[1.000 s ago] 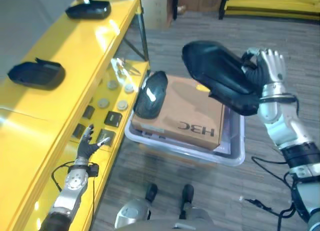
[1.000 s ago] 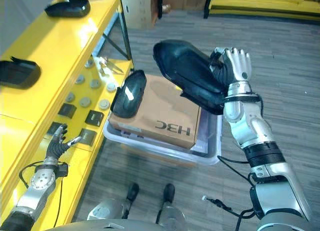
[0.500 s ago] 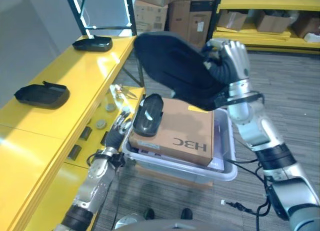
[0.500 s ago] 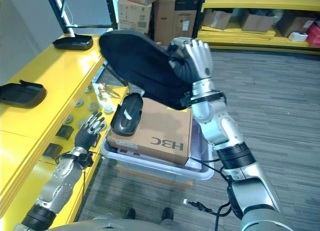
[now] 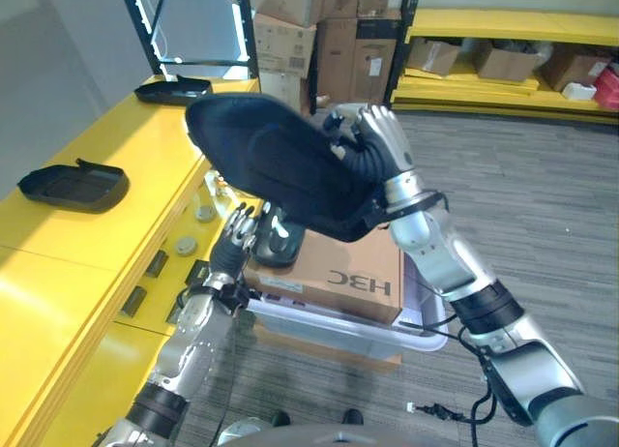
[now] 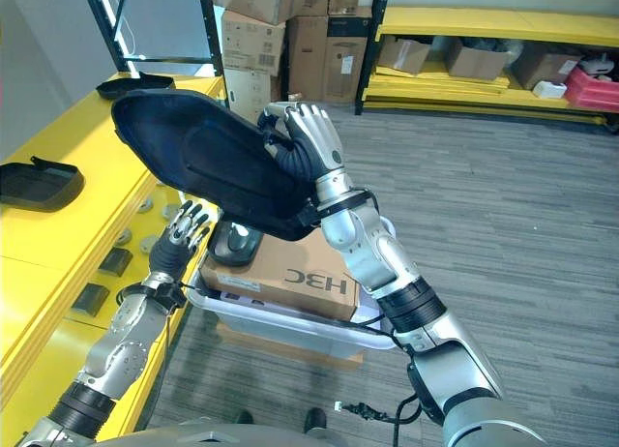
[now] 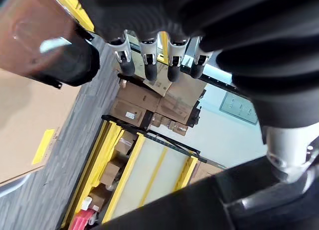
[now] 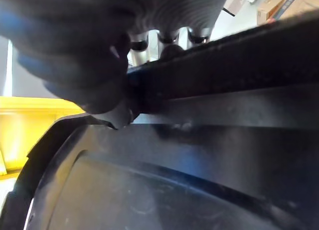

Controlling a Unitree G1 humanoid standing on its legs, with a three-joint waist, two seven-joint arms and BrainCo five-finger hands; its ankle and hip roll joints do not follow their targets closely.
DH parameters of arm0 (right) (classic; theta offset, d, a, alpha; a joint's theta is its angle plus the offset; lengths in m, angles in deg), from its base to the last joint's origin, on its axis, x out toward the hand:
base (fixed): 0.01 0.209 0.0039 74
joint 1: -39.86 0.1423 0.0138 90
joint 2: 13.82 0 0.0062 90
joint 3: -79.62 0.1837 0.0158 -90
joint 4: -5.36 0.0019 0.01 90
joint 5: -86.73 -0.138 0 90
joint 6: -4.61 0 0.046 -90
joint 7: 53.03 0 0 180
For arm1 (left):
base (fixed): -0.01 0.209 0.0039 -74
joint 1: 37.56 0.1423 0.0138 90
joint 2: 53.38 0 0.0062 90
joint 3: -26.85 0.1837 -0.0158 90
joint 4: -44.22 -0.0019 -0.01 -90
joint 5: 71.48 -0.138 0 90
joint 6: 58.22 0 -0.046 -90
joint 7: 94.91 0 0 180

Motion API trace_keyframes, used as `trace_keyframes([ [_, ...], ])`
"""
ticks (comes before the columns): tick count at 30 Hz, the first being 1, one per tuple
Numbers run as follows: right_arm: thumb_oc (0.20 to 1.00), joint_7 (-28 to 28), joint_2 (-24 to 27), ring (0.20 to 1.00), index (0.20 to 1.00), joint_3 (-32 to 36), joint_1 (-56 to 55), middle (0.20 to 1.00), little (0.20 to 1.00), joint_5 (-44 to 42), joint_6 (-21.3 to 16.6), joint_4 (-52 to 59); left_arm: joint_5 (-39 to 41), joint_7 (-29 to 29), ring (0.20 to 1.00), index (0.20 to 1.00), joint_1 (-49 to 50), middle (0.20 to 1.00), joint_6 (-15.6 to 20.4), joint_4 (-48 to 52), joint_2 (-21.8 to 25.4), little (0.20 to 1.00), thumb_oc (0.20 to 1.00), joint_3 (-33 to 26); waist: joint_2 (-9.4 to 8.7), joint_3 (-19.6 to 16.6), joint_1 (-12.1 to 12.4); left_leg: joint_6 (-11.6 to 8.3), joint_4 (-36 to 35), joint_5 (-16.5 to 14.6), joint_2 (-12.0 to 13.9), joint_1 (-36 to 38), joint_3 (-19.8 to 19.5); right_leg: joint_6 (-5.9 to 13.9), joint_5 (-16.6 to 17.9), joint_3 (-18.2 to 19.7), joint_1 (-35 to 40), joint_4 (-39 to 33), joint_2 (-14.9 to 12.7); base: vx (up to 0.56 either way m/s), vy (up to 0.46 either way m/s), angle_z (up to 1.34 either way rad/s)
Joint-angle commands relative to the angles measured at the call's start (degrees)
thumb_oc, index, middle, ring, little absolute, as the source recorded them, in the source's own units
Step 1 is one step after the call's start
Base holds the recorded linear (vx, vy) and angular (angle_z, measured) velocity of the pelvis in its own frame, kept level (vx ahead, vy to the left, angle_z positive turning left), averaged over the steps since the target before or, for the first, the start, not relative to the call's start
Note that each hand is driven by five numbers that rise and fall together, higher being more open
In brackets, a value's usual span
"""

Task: Move parts from the plastic box to the shelf.

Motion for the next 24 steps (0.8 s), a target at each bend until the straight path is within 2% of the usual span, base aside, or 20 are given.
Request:
trace_keyframes([
  [1, 0.200, 0.6, 0.3, 0.200, 0.200, 1.0, 5.1, 0.200, 0.200, -1.7, -2.1, -0.4, -0.6, 0.0, 1.000, 1.000, -2.8, 1.000, 4.2, 1.1, 1.5, 1.000, 1.000, 1.8, -1.32, -3.7, 0.9, -2.08, -1.4, -0.7, 2.9, -2.6, -0.8, 4.40, -9.2, -0.7, 5.5, 1.8, -3.3, 0.00, 0.000, 0.00],
  [10, 0.200, -0.9, -1.7, 0.200, 0.200, -2.8, 7.2, 0.200, 0.200, -1.3, -2.5, -2.0, -5.8, -1.0, 1.000, 1.000, -3.3, 1.000, 5.6, 3.5, 2.4, 1.000, 1.000, 1.1, -1.71, -3.8, 1.7, -1.94, -1.4, -0.7, 2.6, -2.4, -1.0, 4.49, -8.9, -1.0, 5.9, 1.5, -3.6, 0.00, 0.000, 0.00],
  [21, 0.200, -4.8, -4.6, 0.200, 0.200, -7.0, 8.8, 0.200, 0.200, -4.9, -5.3, 1.2, -25.4, -6.2, 1.000, 1.000, -4.7, 1.000, 5.7, 2.8, 5.1, 1.000, 1.000, -0.6, -2.13, -3.7, 2.1, -1.87, -1.3, -0.9, 2.6, -2.5, -0.7, 4.56, -8.7, -0.7, 5.7, 1.4, -3.6, 0.00, 0.000, 0.00],
  [24, 0.200, -5.8, -5.5, 0.200, 0.200, -7.9, 8.7, 0.200, 0.200, -6.1, -5.8, 2.3, -27.5, -7.1, 1.000, 1.000, -5.1, 1.000, 5.6, 2.3, 5.1, 1.000, 1.000, -0.8, -2.16, -3.6, 2.0, -1.89, -1.3, -0.9, 2.6, -2.4, -0.6, 4.54, -8.7, -0.6, 5.8, 1.3, -3.6, 0.00, 0.000, 0.00],
])
